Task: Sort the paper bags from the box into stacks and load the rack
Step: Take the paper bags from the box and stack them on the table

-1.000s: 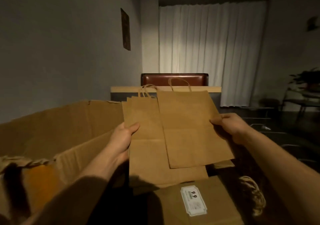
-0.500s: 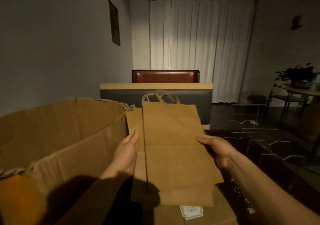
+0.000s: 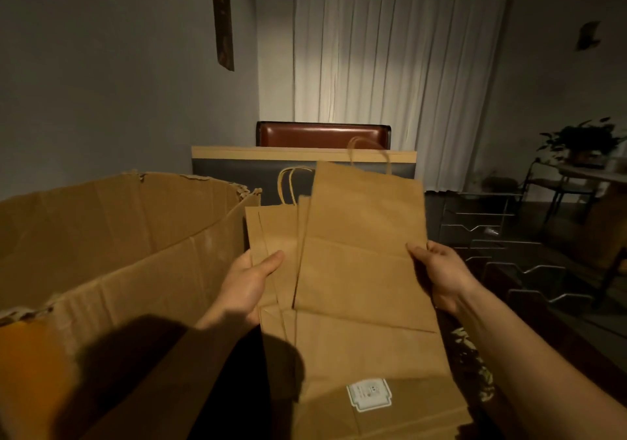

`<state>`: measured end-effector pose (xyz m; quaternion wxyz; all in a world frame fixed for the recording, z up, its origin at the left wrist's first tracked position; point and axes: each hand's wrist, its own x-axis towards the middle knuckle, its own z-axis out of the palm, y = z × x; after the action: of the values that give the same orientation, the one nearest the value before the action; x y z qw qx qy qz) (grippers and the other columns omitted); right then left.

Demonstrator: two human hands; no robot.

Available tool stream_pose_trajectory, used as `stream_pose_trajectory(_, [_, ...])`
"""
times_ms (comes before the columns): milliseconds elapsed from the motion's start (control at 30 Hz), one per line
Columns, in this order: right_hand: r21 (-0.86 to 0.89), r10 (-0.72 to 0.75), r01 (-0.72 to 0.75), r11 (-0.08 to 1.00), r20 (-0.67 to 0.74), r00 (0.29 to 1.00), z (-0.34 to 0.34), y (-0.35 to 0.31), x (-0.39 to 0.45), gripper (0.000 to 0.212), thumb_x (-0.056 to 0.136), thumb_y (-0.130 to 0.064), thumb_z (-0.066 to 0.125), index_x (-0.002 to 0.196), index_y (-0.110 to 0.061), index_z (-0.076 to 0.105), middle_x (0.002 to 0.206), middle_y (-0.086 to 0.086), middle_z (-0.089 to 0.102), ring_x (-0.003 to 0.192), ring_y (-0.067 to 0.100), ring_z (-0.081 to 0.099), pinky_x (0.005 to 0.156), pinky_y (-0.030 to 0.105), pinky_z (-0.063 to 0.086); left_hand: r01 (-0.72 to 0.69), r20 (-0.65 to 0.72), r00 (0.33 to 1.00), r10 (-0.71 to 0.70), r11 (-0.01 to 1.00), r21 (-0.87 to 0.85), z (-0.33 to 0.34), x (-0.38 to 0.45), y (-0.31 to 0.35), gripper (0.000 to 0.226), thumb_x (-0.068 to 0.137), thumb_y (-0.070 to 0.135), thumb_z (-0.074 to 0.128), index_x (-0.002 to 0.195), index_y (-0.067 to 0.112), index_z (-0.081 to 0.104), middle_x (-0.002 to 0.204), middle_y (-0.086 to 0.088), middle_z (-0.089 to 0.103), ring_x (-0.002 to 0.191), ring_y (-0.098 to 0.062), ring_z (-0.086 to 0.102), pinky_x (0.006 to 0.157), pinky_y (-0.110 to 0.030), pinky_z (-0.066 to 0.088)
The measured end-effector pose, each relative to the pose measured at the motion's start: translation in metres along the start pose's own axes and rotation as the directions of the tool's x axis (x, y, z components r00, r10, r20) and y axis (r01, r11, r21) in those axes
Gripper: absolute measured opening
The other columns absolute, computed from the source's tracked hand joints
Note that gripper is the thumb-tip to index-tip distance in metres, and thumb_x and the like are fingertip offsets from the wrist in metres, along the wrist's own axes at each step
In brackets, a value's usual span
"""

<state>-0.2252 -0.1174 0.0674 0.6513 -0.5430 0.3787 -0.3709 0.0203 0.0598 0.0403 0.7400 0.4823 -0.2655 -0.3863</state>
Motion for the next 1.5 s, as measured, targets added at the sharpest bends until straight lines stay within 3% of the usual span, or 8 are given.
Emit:
stream_pose_trajectory(167, [0.127, 0.042, -0.027, 0.992, -0.115, 0.992, -0.047, -0.027, 0.004, 0.029, 0.102, -0.019, 0.047, 0.129, -0.010, 0.053, 0.101, 0.013, 0.066, 0.089, 0.027, 0.064, 0.071, 0.041, 0.050, -0.071, -0.111, 0.991, 0.074, 0.997, 0.025, -0.020, 0.010, 0.005, 0.025, 0.087, 0.016, 0.071, 0.111, 0.012, 0.070, 0.112, -0.016, 0.072, 0.108, -0.036, 0.067, 0.100, -0.060, 0.046])
stream_pose_trajectory(400, [-0.033, 0.092, -0.090, 0.995, 0.069, 0.993, -0.025, -0.017, 0.001, 0.029, 0.100, -0.018, 0.050, 0.126, -0.010, 0.059, 0.103, 0.015, 0.068, 0.090, 0.029, 0.066, 0.077, 0.042, 0.054, 0.017, -0.026, 0.999, -0.018, 1.000, -0.011, -0.008, 0.012, 0.002, 0.037, 0.084, 0.019, 0.073, 0.120, 0.012, 0.065, 0.113, -0.014, 0.072, 0.107, -0.035, 0.067, 0.097, -0.059, 0.048])
stream_pose_trajectory(700, [-0.046, 0.031, -0.027, 0.999, 0.089, 0.996, 0.012, -0.023, 0.006, 0.017, 0.100, -0.014, 0.052, 0.108, -0.008, 0.066, 0.096, 0.014, 0.072, 0.089, 0.028, 0.069, 0.078, 0.041, 0.056, 0.047, 0.005, 0.999, -0.047, 0.998, 0.031, 0.001, 0.012, -0.005, 0.029, 0.090, 0.016, 0.067, 0.119, 0.012, 0.066, 0.111, -0.012, 0.073, 0.104, -0.033, 0.070, 0.095, -0.057, 0.051])
stream_pose_trajectory(867, [-0.230, -0.116, 0.081, 0.970, -0.142, 0.983, 0.006, -0.043, 0.017, 0.012, 0.098, -0.016, 0.057, 0.098, -0.011, 0.068, 0.083, 0.011, 0.067, 0.073, 0.025, 0.064, 0.065, 0.037, 0.051, 0.030, -0.048, 0.999, -0.027, 0.998, 0.062, -0.004, 0.015, -0.006, 0.028, 0.087, 0.015, 0.070, 0.115, 0.014, 0.068, 0.110, -0.012, 0.074, 0.104, -0.035, 0.069, 0.094, -0.059, 0.050])
stream_pose_trajectory(1000, [-0.267, -0.076, 0.053, 0.962, -0.078, 0.994, -0.022, -0.072, 0.004, 0.013, 0.098, -0.020, 0.055, 0.110, -0.016, 0.060, 0.102, 0.010, 0.067, 0.096, 0.027, 0.065, 0.076, 0.040, 0.052, 0.063, -0.050, 0.997, -0.062, 0.998, 0.020, -0.008, 0.014, -0.005, 0.028, 0.088, 0.015, 0.069, 0.116, 0.016, 0.065, 0.110, -0.014, 0.073, 0.101, -0.035, 0.070, 0.092, -0.060, 0.051])
stream_pose_trajectory(1133, [-0.278, 0.061, -0.042, 0.960, 0.062, 0.996, -0.008, -0.045, 0.000, 0.014, 0.097, -0.015, 0.058, 0.109, -0.009, 0.062, 0.102, 0.016, 0.069, 0.091, 0.029, 0.067, 0.073, 0.043, 0.055, 0.084, -0.019, 0.996, -0.085, 0.994, -0.069, 0.004, 0.010, -0.009, 0.028, 0.091, 0.011, 0.065, 0.119, 0.011, 0.064, 0.110, -0.017, 0.073, 0.100, -0.035, 0.070, 0.086, -0.056, 0.054])
stream_pose_trajectory(1367, [-0.261, 0.156, -0.135, 0.956, 0.060, 0.986, 0.004, -0.009, 0.015, 0.027, 0.092, -0.012, 0.062, 0.118, -0.004, 0.063, 0.116, 0.017, 0.069, 0.104, 0.031, 0.067, 0.081, 0.040, 0.055, 0.071, -0.019, 0.997, -0.074, 0.989, -0.130, 0.009, 0.002, -0.006, 0.029, 0.092, 0.015, 0.065, 0.120, 0.011, 0.063, 0.110, -0.014, 0.073, 0.098, -0.031, 0.071, 0.079, -0.048, 0.057])
stream_pose_trajectory(1500, [-0.283, 0.050, -0.058, 0.957, -0.035, 0.998, 0.002, -0.025, 0.010, 0.028, 0.088, -0.010, 0.067, 0.114, 0.000, 0.063, 0.110, 0.019, 0.068, 0.099, 0.034, 0.066, 0.088, 0.046, 0.056, 0.077, -0.048, 0.995, -0.084, 0.988, -0.137, 0.008, 0.004, -0.002, 0.031, 0.093, 0.022, 0.064, 0.123, 0.014, 0.061, 0.111, -0.015, 0.072, 0.098, -0.034, 0.071, 0.080, -0.053, 0.057])
